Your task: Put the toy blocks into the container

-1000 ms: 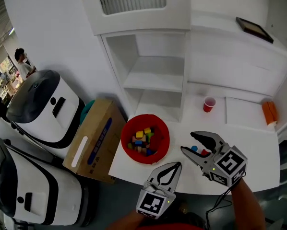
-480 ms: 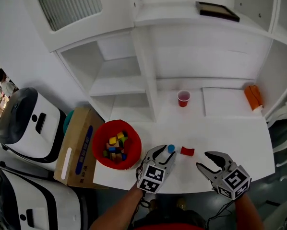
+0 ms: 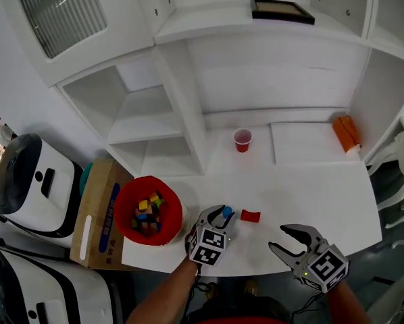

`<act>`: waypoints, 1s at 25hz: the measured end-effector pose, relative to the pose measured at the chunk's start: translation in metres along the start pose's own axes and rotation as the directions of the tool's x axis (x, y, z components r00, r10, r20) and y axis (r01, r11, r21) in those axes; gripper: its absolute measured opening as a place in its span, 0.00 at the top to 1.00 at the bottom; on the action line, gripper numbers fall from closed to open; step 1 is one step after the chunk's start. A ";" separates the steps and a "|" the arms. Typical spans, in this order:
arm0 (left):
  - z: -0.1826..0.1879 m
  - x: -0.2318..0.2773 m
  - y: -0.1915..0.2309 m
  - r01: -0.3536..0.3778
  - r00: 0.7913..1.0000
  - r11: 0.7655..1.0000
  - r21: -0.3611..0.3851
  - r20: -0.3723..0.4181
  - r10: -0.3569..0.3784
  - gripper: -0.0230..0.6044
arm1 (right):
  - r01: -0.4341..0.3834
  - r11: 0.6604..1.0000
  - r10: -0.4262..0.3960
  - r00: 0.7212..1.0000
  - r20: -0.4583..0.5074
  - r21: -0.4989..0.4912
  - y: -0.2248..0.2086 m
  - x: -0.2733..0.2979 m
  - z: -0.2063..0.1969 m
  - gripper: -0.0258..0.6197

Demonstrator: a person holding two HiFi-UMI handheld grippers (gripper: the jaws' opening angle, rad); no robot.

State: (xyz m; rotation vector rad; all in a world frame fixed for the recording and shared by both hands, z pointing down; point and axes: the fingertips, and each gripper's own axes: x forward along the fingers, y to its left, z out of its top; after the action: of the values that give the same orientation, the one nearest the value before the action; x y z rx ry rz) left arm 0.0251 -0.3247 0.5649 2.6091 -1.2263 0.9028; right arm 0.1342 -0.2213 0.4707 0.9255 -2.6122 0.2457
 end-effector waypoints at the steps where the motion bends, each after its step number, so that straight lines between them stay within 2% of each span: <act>1: 0.005 -0.003 0.000 -0.003 1.000 1.000 -0.010 0.019 0.003 0.68 | -0.002 1.000 0.002 1.000 -0.003 0.002 -0.001 0.002 -0.001 0.68; 4: 0.031 -0.027 0.005 -0.034 0.993 0.998 -0.060 0.112 0.041 0.68 | -0.016 1.000 0.016 1.000 -0.005 0.005 -0.005 0.011 -0.002 0.68; 6: 0.059 -0.057 0.010 -0.059 0.977 0.992 -0.108 0.195 0.080 0.68 | -0.033 0.999 0.033 0.999 0.002 0.006 -0.006 0.021 0.000 0.68; 10: 0.107 -0.131 0.029 -0.129 0.921 0.975 -0.179 0.344 0.185 0.68 | -0.072 0.997 0.072 0.997 0.035 -0.002 -0.007 0.047 0.014 0.68; 13: 0.127 -0.186 0.060 -0.210 0.870 0.954 -0.213 0.405 0.282 0.68 | -0.098 0.995 0.099 0.994 0.056 -0.017 -0.003 0.066 0.031 0.68; 15: 0.126 -0.215 0.087 -0.272 0.845 0.932 -0.240 0.403 0.350 0.68 | -0.115 0.993 0.116 0.991 0.064 -0.029 0.002 0.076 0.042 0.68; 17: 0.114 -0.231 0.115 -0.338 0.832 0.902 -0.266 0.363 0.419 0.68 | -0.131 0.991 0.134 0.988 0.073 -0.039 0.008 0.086 0.048 0.68; 20: 0.079 -0.232 0.148 -0.408 0.840 0.859 -0.308 0.242 0.486 0.68 | -0.148 0.988 0.151 0.986 0.077 -0.047 0.016 0.095 0.052 0.68; 21: 0.069 -0.230 0.153 -0.415 0.845 0.852 -0.320 0.212 0.491 0.68 | -0.150 0.987 0.153 0.985 0.076 -0.049 0.019 0.096 0.053 0.68; 22: 0.063 -0.227 0.156 -0.412 0.848 0.848 -0.332 0.200 0.490 0.63 | -0.151 0.987 0.154 0.985 0.073 -0.049 0.021 0.096 0.054 0.68; 23: 0.061 -0.227 0.156 -0.404 0.848 0.847 -0.345 0.207 0.489 0.59 | -0.150 0.988 0.153 0.986 0.069 -0.048 0.023 0.095 0.054 0.68; 25: 0.071 -0.233 0.149 -0.373 0.830 0.849 -0.373 0.274 0.486 0.58 | -0.137 0.990 0.139 0.989 0.054 -0.041 0.020 0.094 0.047 0.68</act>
State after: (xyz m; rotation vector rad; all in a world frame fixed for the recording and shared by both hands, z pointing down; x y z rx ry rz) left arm -0.1666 -0.2941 0.3556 2.3388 -1.9379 0.2314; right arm 0.0405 -0.2730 0.4627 0.7511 -2.7269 0.2082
